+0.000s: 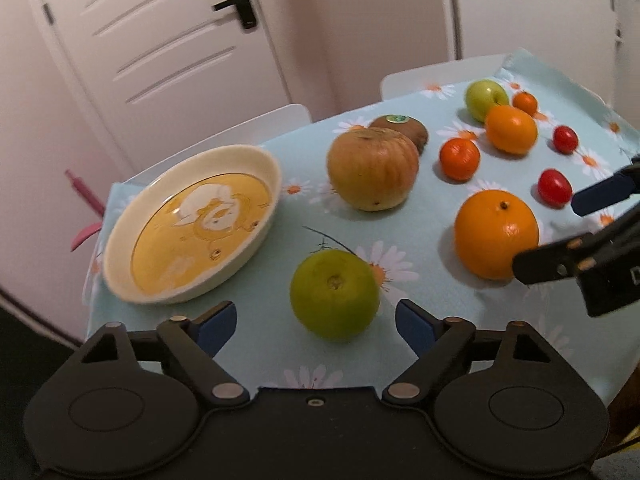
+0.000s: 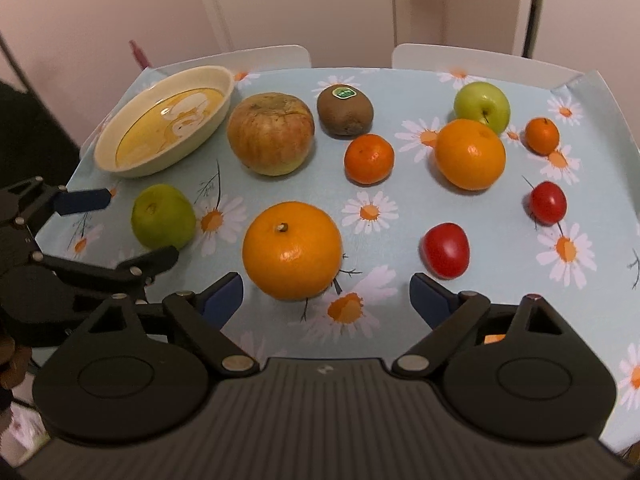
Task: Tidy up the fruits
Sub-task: 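Grasp the green apple with the left tool while the right tool grasps the large orange, then carry the green apple into the bowl and open the left tool while the right tool carries the orange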
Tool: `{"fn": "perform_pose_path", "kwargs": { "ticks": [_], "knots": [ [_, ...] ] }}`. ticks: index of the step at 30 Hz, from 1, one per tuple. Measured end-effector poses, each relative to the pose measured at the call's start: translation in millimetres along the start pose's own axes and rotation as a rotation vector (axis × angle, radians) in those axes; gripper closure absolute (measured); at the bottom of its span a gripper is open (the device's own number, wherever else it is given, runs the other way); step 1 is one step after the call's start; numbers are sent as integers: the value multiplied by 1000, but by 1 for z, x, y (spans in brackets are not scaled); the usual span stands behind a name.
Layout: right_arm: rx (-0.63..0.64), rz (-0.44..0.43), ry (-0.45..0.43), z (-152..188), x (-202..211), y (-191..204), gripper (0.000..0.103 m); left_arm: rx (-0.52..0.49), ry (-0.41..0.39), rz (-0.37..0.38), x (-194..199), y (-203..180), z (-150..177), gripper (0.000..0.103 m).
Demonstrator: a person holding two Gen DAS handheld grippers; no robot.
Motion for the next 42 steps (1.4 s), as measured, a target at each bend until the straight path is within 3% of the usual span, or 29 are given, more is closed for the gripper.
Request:
{"fn": "perform_pose_path", "kwargs": {
  "ticks": [8,9,10,11,17,25,27,42],
  "knots": [
    [-78,29,-24,-2,-10,14,3,-57,2,90,-16,2,-3,28],
    [-85,33,-24,-2,-12,15,5,-62,3,101,-17,3,-3,33],
    [-93,37,-25,-3,-13,16,6,-66,7,112,-19,3,-3,43],
    [-101,41,-26,-3,-15,18,8,-71,12,121,-20,4,-3,45],
    [-119,66,-28,-7,-21,25,16,-93,-6,148,-21,6,-3,45],
    [-132,83,-28,-13,-27,29,20,-94,7,169,-21,10,-4,45],
    [-119,103,-22,-14,-29,31,26,-93,8,170,-21,10,-3,45],
    [-69,107,-22,-35,-14,56,27,0,19,152,-3,40,-8,45]
  ]
}}
Point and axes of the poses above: each gripper's, at about its wrist camera, not at the fingertips, and x roughly against the way its jaws point, y to its left, z to its underside, the point moved 1 cm from there along -x, roughly the way its jaws point, and after that the axes turned 5 degrees about -z, right-handed, at the moved point
